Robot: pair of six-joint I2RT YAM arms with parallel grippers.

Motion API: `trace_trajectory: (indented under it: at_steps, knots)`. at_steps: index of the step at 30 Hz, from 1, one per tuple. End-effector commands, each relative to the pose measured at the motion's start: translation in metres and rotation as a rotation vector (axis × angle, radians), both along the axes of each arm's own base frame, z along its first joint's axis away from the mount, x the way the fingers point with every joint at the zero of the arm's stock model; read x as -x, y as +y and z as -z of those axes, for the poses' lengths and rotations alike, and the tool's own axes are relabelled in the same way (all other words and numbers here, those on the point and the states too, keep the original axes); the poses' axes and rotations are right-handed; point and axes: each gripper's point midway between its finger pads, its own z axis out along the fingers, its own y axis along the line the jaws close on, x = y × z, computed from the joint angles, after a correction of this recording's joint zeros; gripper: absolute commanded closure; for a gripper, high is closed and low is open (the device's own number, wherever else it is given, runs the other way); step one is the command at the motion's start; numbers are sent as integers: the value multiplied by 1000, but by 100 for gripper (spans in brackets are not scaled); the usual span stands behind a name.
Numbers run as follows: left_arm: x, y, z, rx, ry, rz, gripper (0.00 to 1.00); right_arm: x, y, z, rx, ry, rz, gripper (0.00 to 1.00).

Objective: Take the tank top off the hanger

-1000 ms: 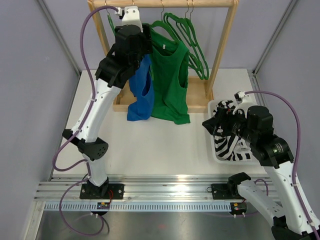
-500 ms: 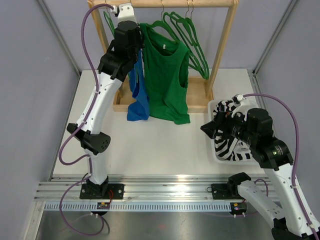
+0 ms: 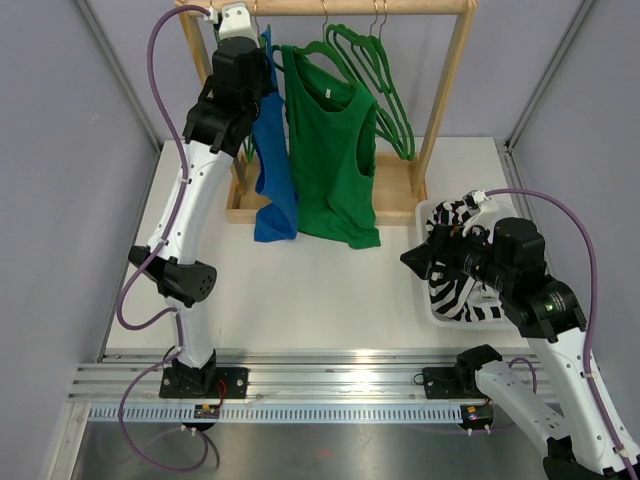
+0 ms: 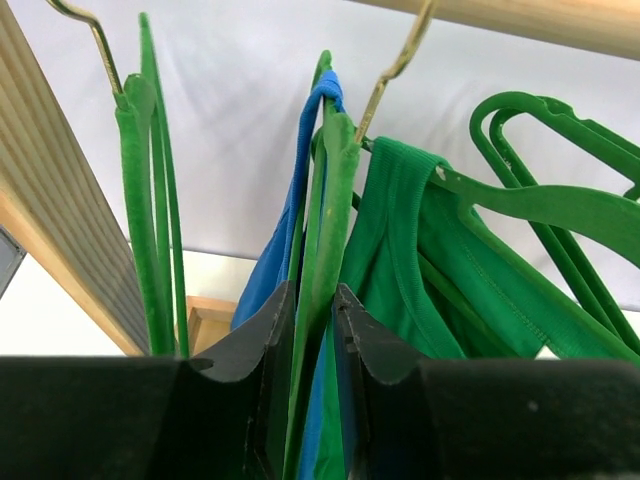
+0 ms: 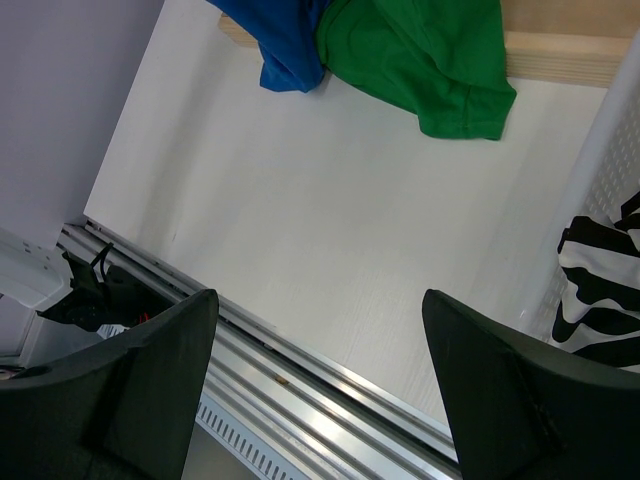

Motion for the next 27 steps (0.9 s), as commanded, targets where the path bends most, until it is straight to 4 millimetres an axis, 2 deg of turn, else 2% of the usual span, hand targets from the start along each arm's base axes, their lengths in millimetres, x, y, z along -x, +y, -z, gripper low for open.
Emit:
trace_trajectory:
  at_steps: [1, 4, 7, 11, 15, 19, 24, 27]
  knots:
    - [3, 0, -13, 29, -28, 30, 77, -1, 2, -13, -20, -46, -12, 10]
    - [1, 0, -13, 35, -29, 43, 78, -1, 1, -11, -9, -44, -11, 10]
    - [-1, 0, -9, 30, -20, 50, 68, -2, 0, -10, -7, -45, -9, 10]
    - [-5, 1, -1, 21, 1, 49, 68, -1, 0, -11, -5, -51, -12, 10]
    - [-7, 1, 1, 17, 4, 53, 79, -2, 0, -12, 0, -54, -11, 10]
    - [-8, 2, 5, 10, 12, 52, 76, -2, 0, -10, 1, -53, -10, 10]
    - [-13, 2, 14, -10, 34, 45, 78, -2, 0, -11, 0, -54, -11, 10]
    - [-12, 3, 15, -14, 36, 41, 86, -1, 0, -12, -1, -57, -13, 10]
